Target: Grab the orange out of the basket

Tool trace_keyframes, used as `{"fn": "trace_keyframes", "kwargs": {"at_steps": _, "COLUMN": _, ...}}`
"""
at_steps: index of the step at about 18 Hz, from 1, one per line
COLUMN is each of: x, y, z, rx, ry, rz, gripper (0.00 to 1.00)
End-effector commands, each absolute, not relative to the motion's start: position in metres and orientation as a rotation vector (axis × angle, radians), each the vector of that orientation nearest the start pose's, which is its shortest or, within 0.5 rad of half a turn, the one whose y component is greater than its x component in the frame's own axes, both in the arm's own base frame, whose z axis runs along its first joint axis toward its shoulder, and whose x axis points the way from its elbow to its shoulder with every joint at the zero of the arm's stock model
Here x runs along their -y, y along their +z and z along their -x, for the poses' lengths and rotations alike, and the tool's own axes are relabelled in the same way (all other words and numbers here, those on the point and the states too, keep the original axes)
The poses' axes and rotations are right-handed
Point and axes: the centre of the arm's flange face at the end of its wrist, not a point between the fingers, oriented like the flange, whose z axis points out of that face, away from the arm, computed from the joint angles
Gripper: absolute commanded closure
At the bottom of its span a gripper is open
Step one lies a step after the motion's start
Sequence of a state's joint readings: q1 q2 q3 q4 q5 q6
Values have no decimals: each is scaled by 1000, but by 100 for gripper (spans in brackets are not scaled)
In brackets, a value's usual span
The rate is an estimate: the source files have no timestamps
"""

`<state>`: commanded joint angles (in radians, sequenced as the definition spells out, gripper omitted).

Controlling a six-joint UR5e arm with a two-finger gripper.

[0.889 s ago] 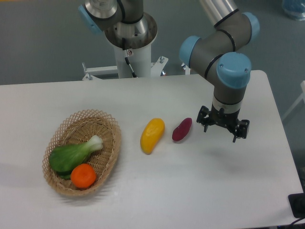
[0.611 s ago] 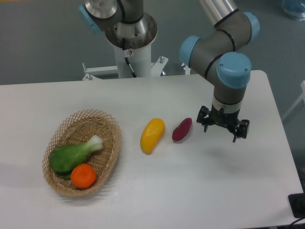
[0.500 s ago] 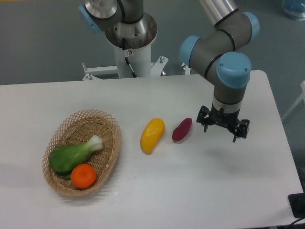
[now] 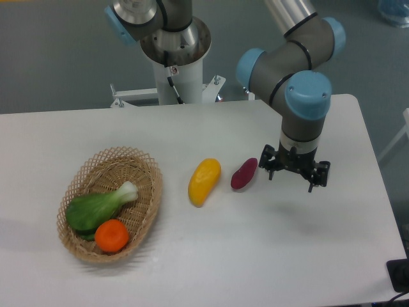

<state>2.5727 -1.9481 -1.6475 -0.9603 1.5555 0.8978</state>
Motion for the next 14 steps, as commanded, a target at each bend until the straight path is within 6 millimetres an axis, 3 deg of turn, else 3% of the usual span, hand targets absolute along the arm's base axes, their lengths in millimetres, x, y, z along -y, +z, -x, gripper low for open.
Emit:
{"fn": "trace_keyframes", "kwargs": {"at_steps": 1, "x": -459, "y": 299, "z": 443, "rx": 177, "ry": 168, "rz": 3029, "gripper": 0}}
{"fn": "trace_keyframes", "kwargs": {"at_steps": 6, "x": -469, "y": 303, "z": 433, "rx": 187, "ry": 175, "rz": 3025, "gripper": 0}}
{"fn": "trace_keyframes", "kwargs": {"at_steps": 10, "x": -481, "y": 311, "z": 417, "rx": 391, "ry": 119, "rz": 2955, "gripper": 0}}
{"fn": "trace_keyframes", "kwargs": {"at_steps": 14, "x": -510, "y": 326, "z": 367, "rx": 539, "ry": 92, "rz": 2909, "gripper": 0}}
